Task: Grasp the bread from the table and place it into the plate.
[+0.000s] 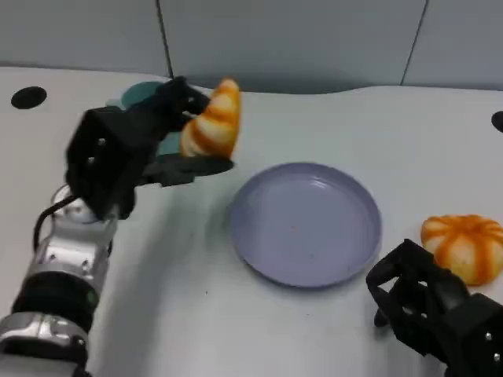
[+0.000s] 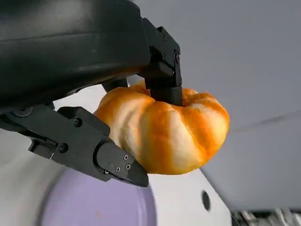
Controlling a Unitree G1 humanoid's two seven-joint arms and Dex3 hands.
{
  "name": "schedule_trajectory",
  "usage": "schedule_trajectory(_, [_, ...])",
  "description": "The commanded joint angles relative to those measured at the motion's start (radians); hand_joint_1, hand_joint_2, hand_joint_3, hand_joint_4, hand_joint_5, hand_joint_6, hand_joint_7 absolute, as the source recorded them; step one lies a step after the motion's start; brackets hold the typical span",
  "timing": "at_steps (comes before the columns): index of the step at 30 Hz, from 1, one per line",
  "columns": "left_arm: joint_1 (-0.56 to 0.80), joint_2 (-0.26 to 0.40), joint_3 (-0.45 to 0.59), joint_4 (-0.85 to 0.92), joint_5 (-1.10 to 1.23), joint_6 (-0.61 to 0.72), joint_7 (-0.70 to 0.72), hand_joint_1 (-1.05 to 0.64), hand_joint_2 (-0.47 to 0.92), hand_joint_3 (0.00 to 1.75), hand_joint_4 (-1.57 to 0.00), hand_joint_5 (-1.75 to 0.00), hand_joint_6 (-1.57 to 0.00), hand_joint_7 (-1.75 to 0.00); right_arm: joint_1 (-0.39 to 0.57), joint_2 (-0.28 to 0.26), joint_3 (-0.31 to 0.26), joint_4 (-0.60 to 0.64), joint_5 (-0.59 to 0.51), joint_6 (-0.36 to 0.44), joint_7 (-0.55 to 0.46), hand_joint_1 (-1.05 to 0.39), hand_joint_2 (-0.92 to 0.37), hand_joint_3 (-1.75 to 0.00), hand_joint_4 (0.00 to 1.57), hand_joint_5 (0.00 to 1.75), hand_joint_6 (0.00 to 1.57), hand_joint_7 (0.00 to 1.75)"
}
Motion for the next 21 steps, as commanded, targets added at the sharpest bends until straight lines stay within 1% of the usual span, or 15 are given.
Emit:
schedule_trajectory(1, [-0.075,-0.037,-0.076,0.046,0.1,-0.002,0.041,-0.18,0.85,0.07,-0.92,-1.75,-0.71,-1.75,-0.004,-0.007,-0.002,-0.009,0.014,0.028,0.007,-0.27,-0.92,-0.35,0.54,1.75,0.35,1.74])
schedule_trajectory(3, [-0.093,-0.049,-0.093,0.07,0.13,-0.003,0.062,-0.19,0.84,0.06,-0.93,-1.75,-0.73,-1.75,-0.003,-0.004,-0.001,-0.011,0.012,0.029,0.004,-0.27,-0.92,-0.35,0.54,1.75,0.35,1.75])
schedule_trajectory(5, [-0.121,-0.062,-0.156,0.108,0.224,-0.019,0.13,-0.2,0.84,0.07,-0.94,-1.75,-0.75,-1.75,-0.002,-0.009,0.004,-0.019,0.001,0.041,0.003,-0.27,-0.92,-0.35,0.55,1.75,0.35,1.75])
schedule_trajectory(7, [-0.136,-0.068,-0.184,0.134,0.266,-0.031,0.167,-0.2,0.84,0.07,-0.95,-1.75,-0.76,-1.75,-0.002,-0.011,0.006,-0.025,-0.004,0.049,0.003,-0.28,-0.92,-0.35,0.55,1.75,0.35,1.75])
schedule_trajectory(8, [-0.152,-0.071,-0.215,0.167,0.304,-0.038,0.188,-0.2,0.84,0.07,-0.95,-1.75,-0.76,-1.75,0.001,-0.009,0.007,-0.029,-0.003,0.047,0.001,-0.28,-0.92,-0.35,0.55,1.75,0.35,1.75])
schedule_trajectory(12, [-0.202,-0.072,-0.341,0.268,0.462,-0.049,0.277,-0.2,0.86,0.09,-0.9,-1.75,-0.65,-1.75,0.007,-0.007,0.009,-0.03,0.006,0.036,0.005,-0.26,-0.92,-0.35,0.56,1.75,0.36,1.75])
schedule_trajectory(17, [-0.241,-0.074,-0.455,0.337,0.598,-0.045,0.365,-0.19,0.85,0.09,-0.85,-1.75,-0.62,-1.75,0.01,-0.006,0.012,-0.039,0.016,0.05,0.011,-0.26,-0.92,-0.35,0.57,1.75,0.36,1.75])
schedule_trajectory(19, [-0.251,-0.076,-0.477,0.355,0.623,-0.041,0.378,-0.28,0.84,0.08,-0.83,-1.75,-0.59,-1.75,0.01,-0.007,0.012,-0.041,0.019,0.051,0.014,-0.27,-0.92,-0.35,0.56,1.75,0.36,1.75])
schedule_trajectory(20, [-0.259,-0.078,-0.489,0.363,0.635,-0.028,0.362,-0.3,0.84,0.08,-0.82,-1.75,-0.58,-1.75,0.009,-0.009,0.013,-0.036,0.017,0.043,0.014,-0.27,-0.92,-0.35,0.56,1.75,0.36,1.75])
schedule_trajectory(21, [-0.265,-0.079,-0.497,0.369,0.643,-0.018,0.35,-0.41,0.86,0.06,-0.6,-1.69,-0.44,-1.68,0.009,-0.01,0.014,-0.032,0.015,0.036,0.013,-0.27,-0.92,-0.35,0.57,1.75,0.36,1.75])
